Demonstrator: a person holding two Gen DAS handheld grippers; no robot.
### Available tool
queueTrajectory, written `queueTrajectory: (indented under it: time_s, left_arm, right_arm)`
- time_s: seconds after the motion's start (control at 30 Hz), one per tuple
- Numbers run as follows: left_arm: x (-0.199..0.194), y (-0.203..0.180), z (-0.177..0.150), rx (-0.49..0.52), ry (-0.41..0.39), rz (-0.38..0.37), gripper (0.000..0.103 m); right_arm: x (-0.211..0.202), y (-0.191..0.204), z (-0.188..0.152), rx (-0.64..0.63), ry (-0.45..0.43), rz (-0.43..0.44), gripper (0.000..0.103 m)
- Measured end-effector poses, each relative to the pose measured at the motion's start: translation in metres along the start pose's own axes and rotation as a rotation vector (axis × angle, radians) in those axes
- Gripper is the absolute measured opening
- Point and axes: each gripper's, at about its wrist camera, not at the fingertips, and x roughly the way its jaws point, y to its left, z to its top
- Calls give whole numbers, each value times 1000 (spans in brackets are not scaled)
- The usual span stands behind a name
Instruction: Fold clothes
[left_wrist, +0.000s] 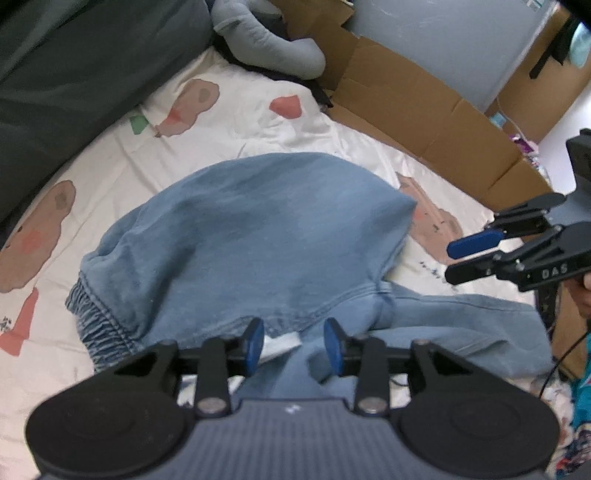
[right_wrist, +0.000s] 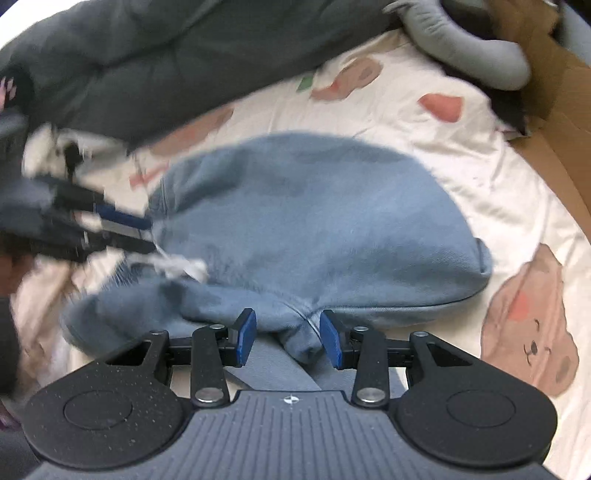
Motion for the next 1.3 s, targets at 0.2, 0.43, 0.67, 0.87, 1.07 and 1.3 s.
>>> queueTrajectory:
  time_s: [0.2,0.43,0.67,0.87,1.07,1.3]
  left_arm:
    - [-36,-5,3,-26,5,36,42]
    - [-91,-4,-2,-59,13,127,49]
    - [-141,3,-3,-109,-2,201,52]
    - [-173,5,-3,-149,2,266,56]
    - [-199,6,-4,-161,2,303,60]
    - [-202,21,-16,-216,-1,334,63]
  right_arm:
    - [-42,20,10,22,-19,1,45]
    - [-98,35,19,56,-129,-84,46]
    - [-144,37,18,123,-227,-169,46]
    - [-168,51,13,128,-273,-202,47]
    - [-188,75,16,85,-355,-228,55]
    - [-191,101,19,7,-405,-193,62]
